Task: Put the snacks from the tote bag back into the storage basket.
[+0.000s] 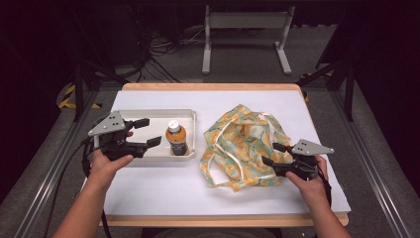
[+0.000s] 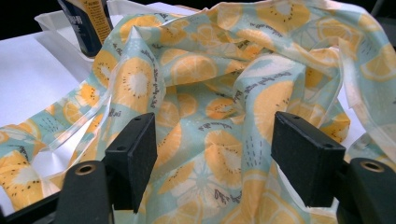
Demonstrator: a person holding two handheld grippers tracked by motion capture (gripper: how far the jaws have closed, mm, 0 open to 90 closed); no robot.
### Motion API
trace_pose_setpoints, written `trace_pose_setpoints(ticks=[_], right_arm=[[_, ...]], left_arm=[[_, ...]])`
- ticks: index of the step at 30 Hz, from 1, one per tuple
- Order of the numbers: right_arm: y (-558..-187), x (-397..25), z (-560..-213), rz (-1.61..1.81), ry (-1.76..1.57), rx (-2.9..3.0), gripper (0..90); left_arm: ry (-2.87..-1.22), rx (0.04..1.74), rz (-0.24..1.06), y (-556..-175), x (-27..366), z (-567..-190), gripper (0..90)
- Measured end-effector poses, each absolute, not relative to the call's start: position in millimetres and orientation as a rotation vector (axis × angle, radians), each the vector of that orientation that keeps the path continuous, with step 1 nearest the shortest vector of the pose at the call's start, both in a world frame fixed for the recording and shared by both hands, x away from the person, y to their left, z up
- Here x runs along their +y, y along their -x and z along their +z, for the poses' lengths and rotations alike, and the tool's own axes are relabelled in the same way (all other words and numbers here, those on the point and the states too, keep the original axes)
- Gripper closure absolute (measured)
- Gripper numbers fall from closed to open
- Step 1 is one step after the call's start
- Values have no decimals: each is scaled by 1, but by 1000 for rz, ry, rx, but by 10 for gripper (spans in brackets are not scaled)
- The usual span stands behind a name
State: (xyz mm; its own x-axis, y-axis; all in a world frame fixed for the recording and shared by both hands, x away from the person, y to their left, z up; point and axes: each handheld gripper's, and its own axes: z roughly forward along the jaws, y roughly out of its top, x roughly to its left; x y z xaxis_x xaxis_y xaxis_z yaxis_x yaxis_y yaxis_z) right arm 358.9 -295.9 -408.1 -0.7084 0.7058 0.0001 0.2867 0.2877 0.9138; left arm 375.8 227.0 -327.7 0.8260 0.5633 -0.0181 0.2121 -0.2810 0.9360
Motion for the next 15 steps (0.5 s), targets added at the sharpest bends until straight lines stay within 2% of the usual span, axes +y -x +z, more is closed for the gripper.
trace_pose_setpoints(ticks=[9, 15], right_arm=[[-358, -299, -405, 1384, -896, 2172, 268], [-358, -301, -403, 1378, -895, 2166, 268]], left_arm=[[-1864, 723, 392, -357, 249, -354, 208], [-1868, 753, 389, -352, 257, -366, 206]])
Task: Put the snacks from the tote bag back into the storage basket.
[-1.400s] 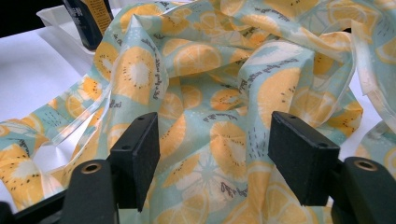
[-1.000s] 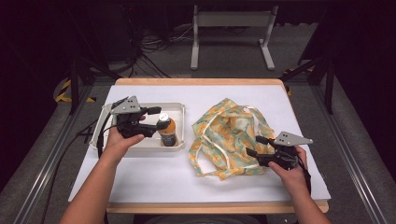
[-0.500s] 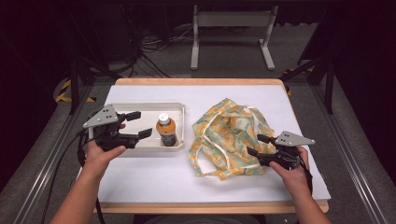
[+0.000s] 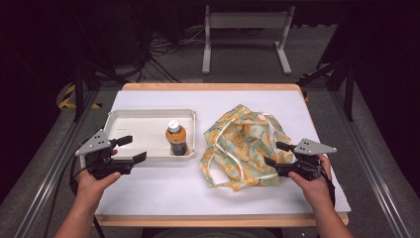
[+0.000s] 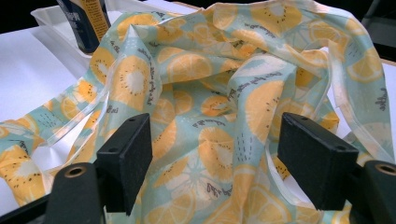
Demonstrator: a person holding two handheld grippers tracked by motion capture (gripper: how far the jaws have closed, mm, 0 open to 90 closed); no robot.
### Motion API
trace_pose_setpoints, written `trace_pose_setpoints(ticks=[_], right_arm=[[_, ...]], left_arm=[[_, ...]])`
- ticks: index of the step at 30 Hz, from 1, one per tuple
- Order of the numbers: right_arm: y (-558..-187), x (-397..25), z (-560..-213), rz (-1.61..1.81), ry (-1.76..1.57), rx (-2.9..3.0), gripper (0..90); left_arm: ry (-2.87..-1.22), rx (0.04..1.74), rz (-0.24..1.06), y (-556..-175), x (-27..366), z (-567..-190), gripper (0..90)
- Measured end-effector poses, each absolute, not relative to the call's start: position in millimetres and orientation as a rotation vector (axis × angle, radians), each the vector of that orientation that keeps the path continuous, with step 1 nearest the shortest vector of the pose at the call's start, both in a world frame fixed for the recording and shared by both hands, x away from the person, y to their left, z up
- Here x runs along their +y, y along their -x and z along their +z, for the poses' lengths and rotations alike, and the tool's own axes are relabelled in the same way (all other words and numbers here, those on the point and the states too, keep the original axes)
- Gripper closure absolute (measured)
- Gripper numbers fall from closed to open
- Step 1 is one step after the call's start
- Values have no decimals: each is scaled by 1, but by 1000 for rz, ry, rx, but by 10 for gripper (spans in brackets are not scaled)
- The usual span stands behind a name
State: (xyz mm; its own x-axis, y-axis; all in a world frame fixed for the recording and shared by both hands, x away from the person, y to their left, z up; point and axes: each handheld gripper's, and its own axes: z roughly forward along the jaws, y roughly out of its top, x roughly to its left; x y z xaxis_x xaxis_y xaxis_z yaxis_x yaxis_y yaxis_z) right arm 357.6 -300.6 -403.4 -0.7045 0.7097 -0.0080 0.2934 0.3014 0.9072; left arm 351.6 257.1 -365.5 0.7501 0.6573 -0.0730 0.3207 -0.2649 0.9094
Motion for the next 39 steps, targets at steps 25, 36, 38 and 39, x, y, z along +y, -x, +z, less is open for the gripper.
trace_pose_setpoints(ticks=[25, 36, 38, 39], right_arm=[[-360, -309, -408, 1364, -912, 2142, 238], [-362, -310, -414, 1368, -923, 2144, 215], [-363, -311, -415, 1370, -951, 2144, 190], [-363, -312, -416, 1372, -954, 2143, 189]], left_arm=[[-1873, 898, 430, -349, 268, -428, 197], [-1903, 920, 447, -353, 269, -444, 204], [-1901, 924, 438, -354, 269, -446, 204], [-1896, 926, 436, -354, 270, -447, 204]])
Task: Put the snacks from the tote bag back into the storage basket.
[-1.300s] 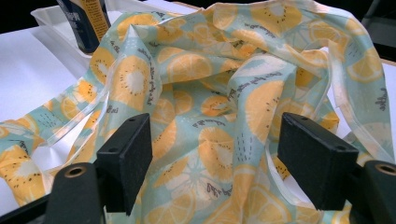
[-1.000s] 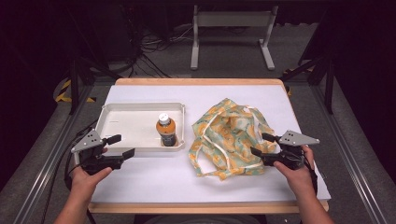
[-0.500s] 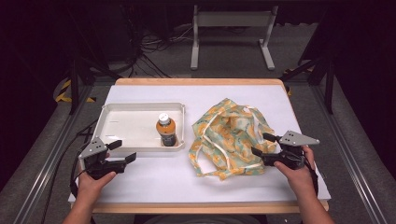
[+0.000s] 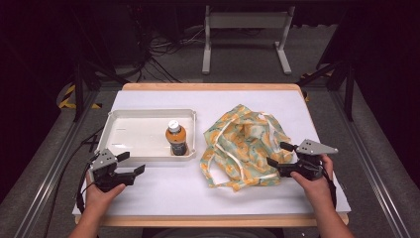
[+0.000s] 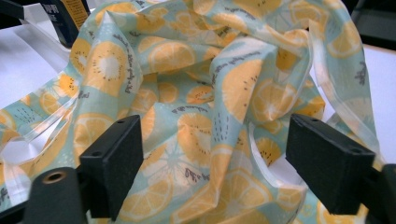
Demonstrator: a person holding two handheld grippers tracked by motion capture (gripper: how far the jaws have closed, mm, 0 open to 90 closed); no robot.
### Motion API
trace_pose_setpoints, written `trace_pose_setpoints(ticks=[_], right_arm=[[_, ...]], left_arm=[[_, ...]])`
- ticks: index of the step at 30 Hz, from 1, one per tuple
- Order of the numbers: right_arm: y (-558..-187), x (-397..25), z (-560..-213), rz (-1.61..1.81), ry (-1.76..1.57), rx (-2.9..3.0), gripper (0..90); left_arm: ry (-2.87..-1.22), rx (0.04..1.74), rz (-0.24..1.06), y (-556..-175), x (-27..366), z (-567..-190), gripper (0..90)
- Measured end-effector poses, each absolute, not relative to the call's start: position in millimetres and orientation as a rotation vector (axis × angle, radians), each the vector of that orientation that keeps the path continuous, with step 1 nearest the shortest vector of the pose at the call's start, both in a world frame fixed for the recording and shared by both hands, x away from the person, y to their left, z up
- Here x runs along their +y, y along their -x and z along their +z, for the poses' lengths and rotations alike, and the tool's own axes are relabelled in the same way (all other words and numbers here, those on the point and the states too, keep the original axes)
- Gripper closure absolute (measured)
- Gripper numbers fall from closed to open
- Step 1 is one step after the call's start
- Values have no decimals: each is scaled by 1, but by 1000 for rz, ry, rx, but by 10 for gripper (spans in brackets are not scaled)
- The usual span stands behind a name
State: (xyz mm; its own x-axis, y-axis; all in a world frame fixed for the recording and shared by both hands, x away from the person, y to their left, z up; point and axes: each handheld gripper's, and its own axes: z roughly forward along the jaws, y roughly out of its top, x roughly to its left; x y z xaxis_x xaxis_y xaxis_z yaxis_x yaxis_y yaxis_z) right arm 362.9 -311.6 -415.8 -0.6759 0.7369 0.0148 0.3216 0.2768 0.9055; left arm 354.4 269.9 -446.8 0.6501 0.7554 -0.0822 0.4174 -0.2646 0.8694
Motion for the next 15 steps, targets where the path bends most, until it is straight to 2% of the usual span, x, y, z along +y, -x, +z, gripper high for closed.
trace_pose_setpoints(ticks=[7, 15], right_arm=[[-363, -312, -419, 1353, -963, 2136, 148], [-364, -312, -420, 1343, -968, 2138, 128]], left_arm=[[-1891, 902, 461, -352, 273, -444, 205], [-1898, 916, 420, -354, 271, -447, 202]])
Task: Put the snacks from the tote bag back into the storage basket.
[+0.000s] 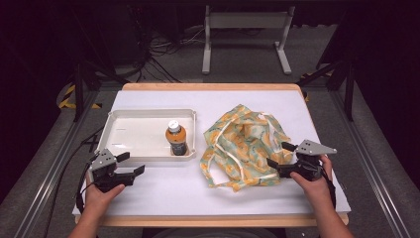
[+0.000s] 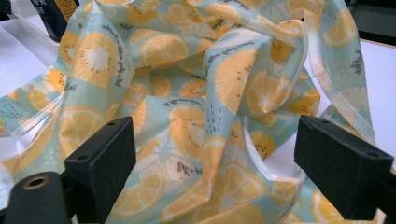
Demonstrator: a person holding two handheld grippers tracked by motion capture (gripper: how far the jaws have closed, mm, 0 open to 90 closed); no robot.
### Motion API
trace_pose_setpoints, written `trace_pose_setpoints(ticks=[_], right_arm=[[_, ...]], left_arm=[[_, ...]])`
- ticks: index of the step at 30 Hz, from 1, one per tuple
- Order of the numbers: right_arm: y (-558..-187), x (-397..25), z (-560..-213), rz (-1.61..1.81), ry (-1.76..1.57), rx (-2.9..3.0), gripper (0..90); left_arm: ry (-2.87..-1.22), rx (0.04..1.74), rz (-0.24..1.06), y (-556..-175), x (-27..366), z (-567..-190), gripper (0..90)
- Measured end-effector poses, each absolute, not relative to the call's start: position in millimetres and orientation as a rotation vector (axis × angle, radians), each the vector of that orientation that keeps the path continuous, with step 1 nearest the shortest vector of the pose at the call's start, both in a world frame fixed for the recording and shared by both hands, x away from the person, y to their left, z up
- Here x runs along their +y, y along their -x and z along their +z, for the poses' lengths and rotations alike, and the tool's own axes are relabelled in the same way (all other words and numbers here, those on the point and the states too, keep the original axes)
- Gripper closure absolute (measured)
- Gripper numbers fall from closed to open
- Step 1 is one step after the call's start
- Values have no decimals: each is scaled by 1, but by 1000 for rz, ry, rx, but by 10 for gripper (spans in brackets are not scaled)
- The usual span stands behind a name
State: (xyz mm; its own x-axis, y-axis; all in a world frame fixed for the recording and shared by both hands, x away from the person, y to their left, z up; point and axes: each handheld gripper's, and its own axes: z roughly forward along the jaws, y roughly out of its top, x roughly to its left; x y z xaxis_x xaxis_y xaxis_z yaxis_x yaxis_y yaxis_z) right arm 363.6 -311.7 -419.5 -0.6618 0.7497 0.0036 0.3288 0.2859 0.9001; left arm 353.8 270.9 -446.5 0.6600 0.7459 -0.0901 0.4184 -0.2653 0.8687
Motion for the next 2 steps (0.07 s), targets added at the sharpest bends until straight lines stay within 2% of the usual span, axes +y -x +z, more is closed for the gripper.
trace_pose_setpoints(ticks=[2], right_arm=[[-363, -312, -419, 1347, -969, 2132, 127]], left_arm=[[-1896, 918, 423, -354, 272, -446, 202]])
